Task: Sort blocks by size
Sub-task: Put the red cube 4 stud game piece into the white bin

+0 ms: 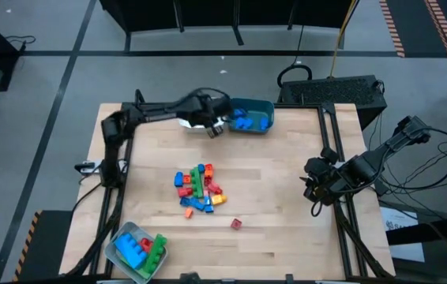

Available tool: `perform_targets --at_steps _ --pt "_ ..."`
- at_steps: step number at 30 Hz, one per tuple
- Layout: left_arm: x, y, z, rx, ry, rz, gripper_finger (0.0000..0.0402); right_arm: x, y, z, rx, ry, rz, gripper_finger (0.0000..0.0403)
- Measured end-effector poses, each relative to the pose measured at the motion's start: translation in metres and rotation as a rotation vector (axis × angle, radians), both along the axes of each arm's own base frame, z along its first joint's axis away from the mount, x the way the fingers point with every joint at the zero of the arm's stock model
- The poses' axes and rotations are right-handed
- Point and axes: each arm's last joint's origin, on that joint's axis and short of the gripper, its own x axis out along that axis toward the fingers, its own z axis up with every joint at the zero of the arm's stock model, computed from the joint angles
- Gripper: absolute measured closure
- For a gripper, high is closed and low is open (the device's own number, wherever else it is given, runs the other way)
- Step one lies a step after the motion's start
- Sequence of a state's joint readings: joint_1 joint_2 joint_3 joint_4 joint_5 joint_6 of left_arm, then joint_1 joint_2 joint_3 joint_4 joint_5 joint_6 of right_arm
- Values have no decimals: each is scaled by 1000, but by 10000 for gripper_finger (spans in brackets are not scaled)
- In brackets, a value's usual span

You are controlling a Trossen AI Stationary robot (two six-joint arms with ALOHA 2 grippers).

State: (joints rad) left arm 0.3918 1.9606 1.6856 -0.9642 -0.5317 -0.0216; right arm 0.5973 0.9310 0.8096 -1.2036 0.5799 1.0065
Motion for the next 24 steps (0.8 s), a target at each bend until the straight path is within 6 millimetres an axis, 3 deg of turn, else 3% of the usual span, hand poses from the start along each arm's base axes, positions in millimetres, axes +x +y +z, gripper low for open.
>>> perform_targets --at_steps 6,12,20,24 --pt "-34 34 -24 -108 -97 162 254 -2 -1 -11 -13 34 0 211" --pt "-35 38 -30 -103 -158 208 221 -1 -1 -12 -11 29 0 211" --pt "-30 30 -31 -86 -130 171 215 0 0 -11 -4 17 1 211" --pt "-19 4 -31 -176 -80 9 214 0 0 -11 -4 16 1 211"
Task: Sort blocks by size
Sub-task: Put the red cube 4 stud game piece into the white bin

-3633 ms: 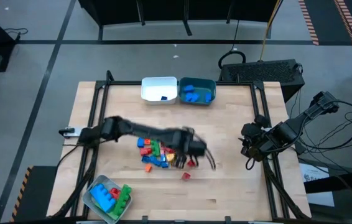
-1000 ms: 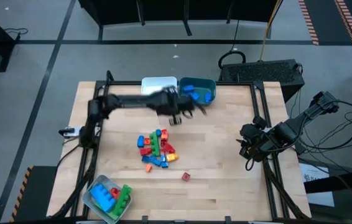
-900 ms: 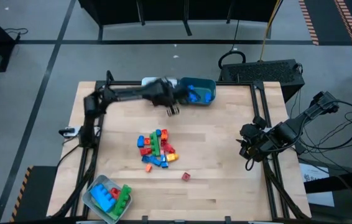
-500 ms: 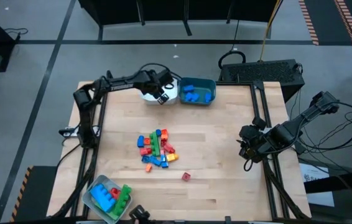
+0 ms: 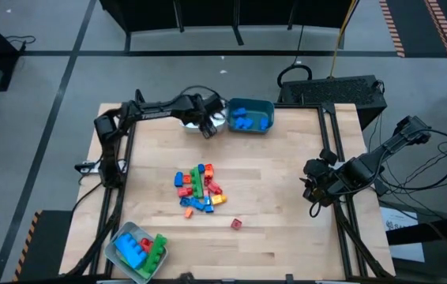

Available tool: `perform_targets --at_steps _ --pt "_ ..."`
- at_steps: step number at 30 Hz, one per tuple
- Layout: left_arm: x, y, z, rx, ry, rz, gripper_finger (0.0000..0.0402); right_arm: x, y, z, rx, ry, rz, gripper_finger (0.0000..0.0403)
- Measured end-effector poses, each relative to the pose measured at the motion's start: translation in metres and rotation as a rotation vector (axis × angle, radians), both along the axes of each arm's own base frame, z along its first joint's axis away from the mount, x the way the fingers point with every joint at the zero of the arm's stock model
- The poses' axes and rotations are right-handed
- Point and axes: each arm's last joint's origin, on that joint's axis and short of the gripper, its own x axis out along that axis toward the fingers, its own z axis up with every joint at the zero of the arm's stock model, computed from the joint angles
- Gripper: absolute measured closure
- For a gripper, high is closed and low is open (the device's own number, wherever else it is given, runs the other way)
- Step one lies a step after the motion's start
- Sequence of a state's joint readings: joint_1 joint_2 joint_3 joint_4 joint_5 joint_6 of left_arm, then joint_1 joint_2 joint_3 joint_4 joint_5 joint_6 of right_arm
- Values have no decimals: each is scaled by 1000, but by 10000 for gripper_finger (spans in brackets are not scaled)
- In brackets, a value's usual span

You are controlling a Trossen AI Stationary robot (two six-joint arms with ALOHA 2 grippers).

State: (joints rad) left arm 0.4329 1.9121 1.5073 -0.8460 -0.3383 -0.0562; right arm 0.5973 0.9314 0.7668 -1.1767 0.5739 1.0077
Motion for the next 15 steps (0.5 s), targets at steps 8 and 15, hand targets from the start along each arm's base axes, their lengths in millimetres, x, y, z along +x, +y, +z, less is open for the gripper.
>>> perform_targets --at_steps 8,15 --pt "45 -126 22 -3 -15 -499 213 0 0 0 1 -2 -1 211" --pt "49 -245 19 24 -73 -846 212 2 2 1 16 -25 1 211"
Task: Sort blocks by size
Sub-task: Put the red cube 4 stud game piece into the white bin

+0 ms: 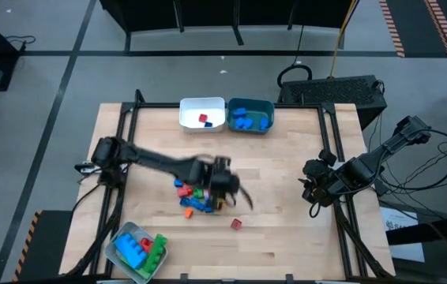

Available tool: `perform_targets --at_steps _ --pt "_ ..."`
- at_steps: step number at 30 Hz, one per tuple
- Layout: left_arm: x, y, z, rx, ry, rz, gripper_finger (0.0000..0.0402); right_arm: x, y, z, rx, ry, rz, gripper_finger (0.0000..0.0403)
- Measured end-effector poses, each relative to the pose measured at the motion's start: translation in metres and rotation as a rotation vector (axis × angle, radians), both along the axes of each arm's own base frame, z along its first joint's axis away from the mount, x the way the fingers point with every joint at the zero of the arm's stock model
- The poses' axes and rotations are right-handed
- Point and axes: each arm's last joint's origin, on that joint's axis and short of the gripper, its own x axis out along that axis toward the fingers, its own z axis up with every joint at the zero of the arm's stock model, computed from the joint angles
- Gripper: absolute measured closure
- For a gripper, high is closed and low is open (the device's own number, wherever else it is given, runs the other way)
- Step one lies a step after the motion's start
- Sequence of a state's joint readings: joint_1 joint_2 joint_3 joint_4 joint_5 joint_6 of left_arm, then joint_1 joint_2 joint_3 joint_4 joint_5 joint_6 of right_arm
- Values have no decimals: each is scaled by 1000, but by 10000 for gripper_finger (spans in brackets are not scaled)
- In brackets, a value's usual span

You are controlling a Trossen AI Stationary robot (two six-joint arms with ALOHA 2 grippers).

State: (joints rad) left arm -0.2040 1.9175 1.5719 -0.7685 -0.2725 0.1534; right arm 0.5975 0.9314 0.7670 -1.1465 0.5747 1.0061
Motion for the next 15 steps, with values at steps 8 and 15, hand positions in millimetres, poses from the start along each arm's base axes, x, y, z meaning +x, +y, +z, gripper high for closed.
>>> perform_targets --at_steps 8,15 --pt "7 -75 12 -115 -367 -105 212 1 1 0 -2 -8 21 211" --pt "5 -97 19 -209 -464 -75 212 1 1 0 -17 3 46 211"
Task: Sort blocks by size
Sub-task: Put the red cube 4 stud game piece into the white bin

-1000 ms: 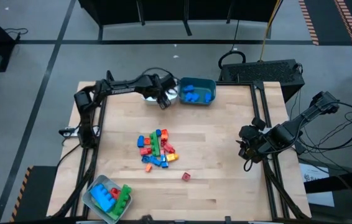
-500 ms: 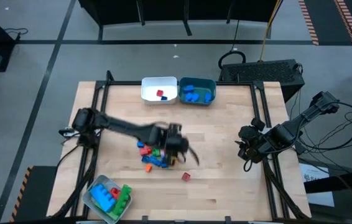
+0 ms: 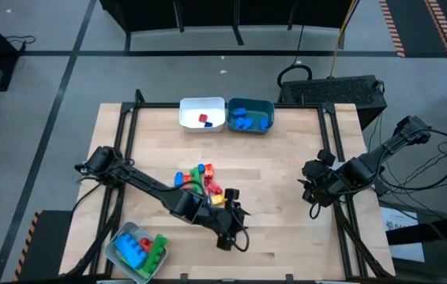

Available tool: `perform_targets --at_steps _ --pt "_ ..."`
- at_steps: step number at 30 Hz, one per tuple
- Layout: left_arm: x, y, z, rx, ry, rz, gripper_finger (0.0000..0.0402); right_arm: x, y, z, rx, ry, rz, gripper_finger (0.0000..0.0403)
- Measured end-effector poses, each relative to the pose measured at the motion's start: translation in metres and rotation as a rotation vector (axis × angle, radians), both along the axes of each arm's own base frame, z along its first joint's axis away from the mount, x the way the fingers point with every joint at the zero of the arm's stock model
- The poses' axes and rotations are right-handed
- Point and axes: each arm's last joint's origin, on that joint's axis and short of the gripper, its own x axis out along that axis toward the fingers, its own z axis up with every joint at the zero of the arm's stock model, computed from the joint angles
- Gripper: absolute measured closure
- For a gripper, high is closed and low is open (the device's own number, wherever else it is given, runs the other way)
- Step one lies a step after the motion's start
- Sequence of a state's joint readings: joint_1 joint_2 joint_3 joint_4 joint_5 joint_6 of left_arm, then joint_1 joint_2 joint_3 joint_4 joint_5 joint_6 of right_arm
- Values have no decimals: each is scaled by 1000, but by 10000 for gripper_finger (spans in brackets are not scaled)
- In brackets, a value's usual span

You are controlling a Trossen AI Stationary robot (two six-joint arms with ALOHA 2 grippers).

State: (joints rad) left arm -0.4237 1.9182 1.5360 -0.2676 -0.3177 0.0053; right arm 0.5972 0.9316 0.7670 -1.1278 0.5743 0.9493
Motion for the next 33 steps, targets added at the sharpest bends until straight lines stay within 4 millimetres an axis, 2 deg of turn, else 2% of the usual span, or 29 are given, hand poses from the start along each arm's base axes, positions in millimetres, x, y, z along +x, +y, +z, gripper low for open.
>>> perform_targets --at_steps 4,8,11,16,18,21,24,33 --pt "-4 12 -10 13 125 50 212 0 0 0 0 -1 0 211" --pt "0 27 -13 -28 183 23 203 0 0 0 1 -2 0 211" --pt "6 36 -20 -50 213 -12 179 0 0 0 1 -2 1 211" --pt "14 46 -47 -50 313 0 127 0 0 0 -3 0 9 211" --pt "16 45 -56 -71 335 -22 113 0 0 0 -3 -1 9 211" --pt "16 41 -56 -87 333 -47 103 1 1 0 -6 -3 20 211" --pt "15 35 -56 -87 329 -66 102 1 1 0 -3 -7 21 211" --pt "22 28 -80 -98 353 -123 101 2 1 1 1 -14 21 211"
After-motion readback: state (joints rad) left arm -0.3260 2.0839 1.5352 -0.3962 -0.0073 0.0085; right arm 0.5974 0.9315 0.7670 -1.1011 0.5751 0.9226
